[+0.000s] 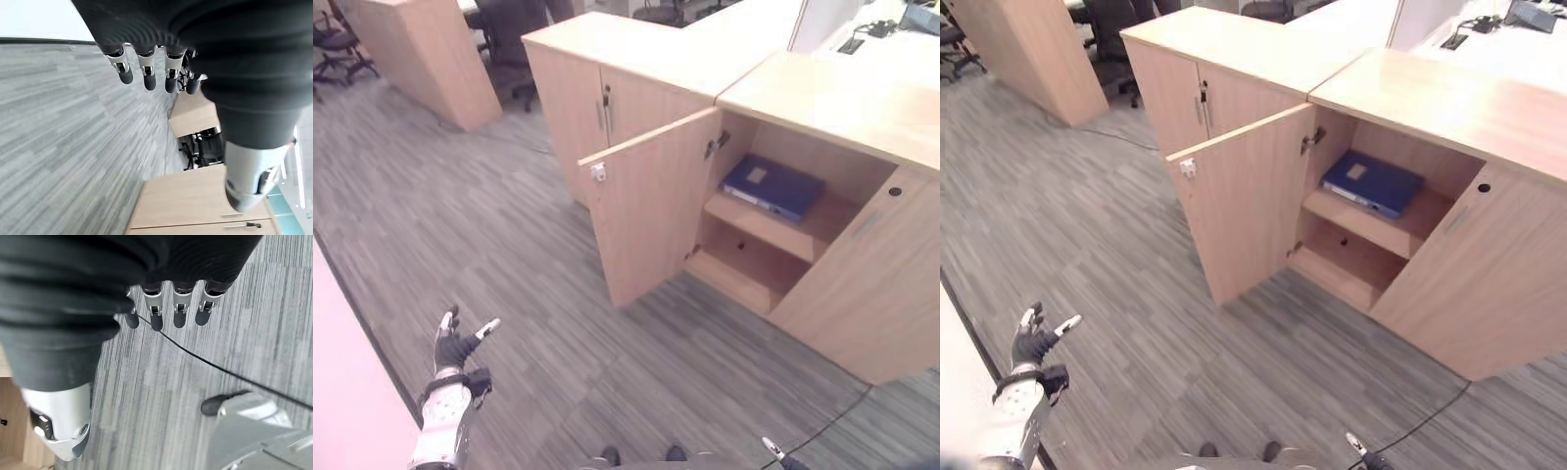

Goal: Put the empty folder in the office cabinet

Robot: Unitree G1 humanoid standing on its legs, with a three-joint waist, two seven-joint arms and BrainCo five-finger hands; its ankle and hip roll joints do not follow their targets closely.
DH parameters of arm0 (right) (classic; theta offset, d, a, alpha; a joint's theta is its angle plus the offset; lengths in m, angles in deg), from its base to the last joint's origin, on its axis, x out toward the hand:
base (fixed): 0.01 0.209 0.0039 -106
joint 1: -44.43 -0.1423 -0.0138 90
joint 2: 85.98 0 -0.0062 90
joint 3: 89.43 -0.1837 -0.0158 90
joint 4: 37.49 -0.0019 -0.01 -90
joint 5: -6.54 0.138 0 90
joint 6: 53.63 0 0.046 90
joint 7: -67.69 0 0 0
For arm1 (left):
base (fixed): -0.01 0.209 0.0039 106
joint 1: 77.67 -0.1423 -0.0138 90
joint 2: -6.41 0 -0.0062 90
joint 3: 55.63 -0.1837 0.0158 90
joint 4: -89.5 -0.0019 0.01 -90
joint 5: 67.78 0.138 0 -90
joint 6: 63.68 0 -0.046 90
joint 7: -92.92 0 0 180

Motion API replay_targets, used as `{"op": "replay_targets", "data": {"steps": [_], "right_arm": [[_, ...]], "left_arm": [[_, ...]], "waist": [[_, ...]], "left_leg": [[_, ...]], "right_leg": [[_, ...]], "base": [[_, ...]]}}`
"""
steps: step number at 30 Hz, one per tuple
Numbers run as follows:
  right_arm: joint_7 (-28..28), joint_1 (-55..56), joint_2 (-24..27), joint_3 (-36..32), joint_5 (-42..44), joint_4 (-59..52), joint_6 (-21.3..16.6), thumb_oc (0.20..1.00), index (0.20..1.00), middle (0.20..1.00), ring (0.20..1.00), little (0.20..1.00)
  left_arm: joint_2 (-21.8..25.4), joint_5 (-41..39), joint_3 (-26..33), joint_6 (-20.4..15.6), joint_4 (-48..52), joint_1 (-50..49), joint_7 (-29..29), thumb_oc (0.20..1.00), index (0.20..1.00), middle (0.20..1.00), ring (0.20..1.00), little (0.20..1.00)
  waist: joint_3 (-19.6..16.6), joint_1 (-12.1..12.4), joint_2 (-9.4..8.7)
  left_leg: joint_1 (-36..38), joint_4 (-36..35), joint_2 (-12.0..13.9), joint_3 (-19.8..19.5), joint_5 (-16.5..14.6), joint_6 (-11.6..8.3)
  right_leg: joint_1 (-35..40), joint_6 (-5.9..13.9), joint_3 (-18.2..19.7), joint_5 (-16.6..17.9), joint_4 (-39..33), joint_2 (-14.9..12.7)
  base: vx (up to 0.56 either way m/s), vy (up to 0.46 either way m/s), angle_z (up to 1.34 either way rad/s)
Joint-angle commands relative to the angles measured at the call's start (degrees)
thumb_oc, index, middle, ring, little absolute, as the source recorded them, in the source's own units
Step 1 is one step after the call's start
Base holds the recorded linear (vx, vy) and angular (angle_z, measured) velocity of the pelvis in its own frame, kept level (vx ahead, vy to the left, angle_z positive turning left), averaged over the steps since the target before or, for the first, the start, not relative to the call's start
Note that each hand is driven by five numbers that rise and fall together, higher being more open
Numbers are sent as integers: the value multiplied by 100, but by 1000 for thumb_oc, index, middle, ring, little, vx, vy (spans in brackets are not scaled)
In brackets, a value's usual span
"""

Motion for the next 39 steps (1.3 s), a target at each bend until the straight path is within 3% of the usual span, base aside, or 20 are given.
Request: {"op": "replay_targets", "data": {"steps": [1,3,4,6,11,24,39], "right_arm": [[-56,-100,181,111,32,78,-105,1000,1000,1000,1000,1000],[-88,-42,287,98,-19,36,-123,1000,1000,1000,1000,1000],[-67,-17,280,89,-9,23,-130,1000,1000,1000,1000,1000],[-76,43,276,13,-21,45,-151,1000,1000,1000,1000,1000],[15,101,227,0,-42,73,-115,1000,1000,1000,1000,1000],[66,81,185,240,-185,38,-42,1000,1000,1000,1000,1000],[40,-102,282,507,-182,188,33,1000,1000,1000,1000,1000]], "left_arm": [[191,40,237,-253,179,191,23,1000,1000,1000,1000,1000],[263,39,303,-219,82,170,-14,1000,1000,1000,1000,1000],[278,48,303,-225,58,166,-4,1000,1000,1000,1000,1000],[247,32,268,-222,59,134,16,1000,1000,1000,1000,1000],[312,105,133,-230,116,110,149,1000,1000,1000,1000,1000],[628,183,-471,-119,-390,934,247,1000,1000,1000,1000,1000],[826,-205,-1649,-56,-1933,2758,368,1000,1000,1000,1000,1000]], "waist": [[127,-176,18],[100,-97,-34],[38,-113,9],[-119,-160,138],[-216,-207,257],[-368,-377,215],[-466,-682,316]], "left_leg": [[-371,-228,218,-185,-49,198],[-591,-1001,351,-435,500,167],[-396,-1489,383,-425,541,125],[-175,-1697,452,-374,746,11],[125,-1697,317,-309,523,-4],[509,-1697,130,-60,119,176],[823,-1697,48,384,-165,315]], "right_leg": [[791,635,55,524,-1533,-192],[815,608,82,433,-1601,-124],[844,615,78,372,-1628,-71],[893,625,41,371,-1718,-6],[958,722,38,367,-1718,-155],[1024,951,270,452,-1718,-415],[1016,1159,579,591,-1718,-592]], "base": [[91,-71,-1],[143,-16,-7],[146,18,-10],[187,100,-31],[145,165,-9],[57,77,-10],[33,53,-15]]}}
